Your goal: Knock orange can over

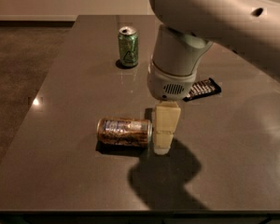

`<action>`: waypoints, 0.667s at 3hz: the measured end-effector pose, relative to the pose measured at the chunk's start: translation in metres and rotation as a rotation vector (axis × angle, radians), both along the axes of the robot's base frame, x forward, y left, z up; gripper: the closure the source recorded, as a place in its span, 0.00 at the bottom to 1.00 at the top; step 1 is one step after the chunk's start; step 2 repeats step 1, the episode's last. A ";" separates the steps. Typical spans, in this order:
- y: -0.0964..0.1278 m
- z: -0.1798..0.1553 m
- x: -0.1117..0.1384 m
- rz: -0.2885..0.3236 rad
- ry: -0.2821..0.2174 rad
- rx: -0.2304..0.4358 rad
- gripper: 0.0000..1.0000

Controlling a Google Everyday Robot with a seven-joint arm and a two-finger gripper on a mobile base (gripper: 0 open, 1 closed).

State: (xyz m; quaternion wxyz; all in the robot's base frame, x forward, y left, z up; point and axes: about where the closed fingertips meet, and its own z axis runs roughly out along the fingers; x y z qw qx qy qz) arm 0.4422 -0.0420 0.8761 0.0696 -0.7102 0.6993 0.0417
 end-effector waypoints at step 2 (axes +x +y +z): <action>0.000 0.000 0.000 0.000 0.000 0.000 0.00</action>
Offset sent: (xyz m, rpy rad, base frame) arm 0.0000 0.0000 0.0000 0.0000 0.0000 0.0000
